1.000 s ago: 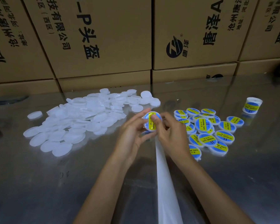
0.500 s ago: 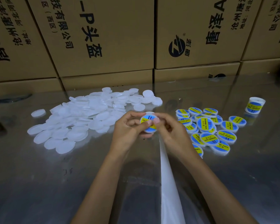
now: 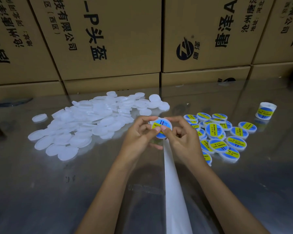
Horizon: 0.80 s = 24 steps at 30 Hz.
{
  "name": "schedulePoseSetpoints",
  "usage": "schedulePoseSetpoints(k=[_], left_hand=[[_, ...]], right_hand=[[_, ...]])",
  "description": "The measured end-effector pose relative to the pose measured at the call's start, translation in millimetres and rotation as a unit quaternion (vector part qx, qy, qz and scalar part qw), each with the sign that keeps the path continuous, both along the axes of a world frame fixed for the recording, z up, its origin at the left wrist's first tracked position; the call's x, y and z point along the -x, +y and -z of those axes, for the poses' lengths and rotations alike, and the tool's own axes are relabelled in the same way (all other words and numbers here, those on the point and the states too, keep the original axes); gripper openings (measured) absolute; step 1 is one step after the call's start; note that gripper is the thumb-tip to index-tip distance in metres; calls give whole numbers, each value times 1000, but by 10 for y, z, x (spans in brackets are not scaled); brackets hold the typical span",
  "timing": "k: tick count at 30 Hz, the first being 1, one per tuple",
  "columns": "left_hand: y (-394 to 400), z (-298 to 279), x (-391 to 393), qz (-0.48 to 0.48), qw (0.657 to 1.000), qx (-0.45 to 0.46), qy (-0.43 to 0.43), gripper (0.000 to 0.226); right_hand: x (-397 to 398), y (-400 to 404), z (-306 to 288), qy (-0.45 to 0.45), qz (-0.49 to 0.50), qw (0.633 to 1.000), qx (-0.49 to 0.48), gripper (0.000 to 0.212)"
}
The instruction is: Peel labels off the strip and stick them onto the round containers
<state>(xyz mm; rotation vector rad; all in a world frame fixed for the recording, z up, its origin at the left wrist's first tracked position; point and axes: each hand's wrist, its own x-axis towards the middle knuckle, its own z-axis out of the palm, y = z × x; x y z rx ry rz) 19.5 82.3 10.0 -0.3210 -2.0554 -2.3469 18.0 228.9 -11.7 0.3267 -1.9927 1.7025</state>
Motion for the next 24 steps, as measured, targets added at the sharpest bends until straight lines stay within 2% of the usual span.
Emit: schedulePoseSetpoints(k=[3,8,10,15,24], left_hand=[[11,9,-9,36,999,2,6,43],[43,28,-4,21,999,17,21,50],[40,30,-1,13,1000,6,19,46],[29,50,12,-41,999,-34,-10,34],[17,104,35,-91,995,-43,-26,14]], right_hand=[[-20,-7,5,12,15,1000,-3,9],[-35,-43,38,20,18,999,21,8],[-32,-36,29,22,8,998,52,11],[-30,-65,26,8,-3,1000,20,20],[-56,-121,56,-58,-40,997,34,27]])
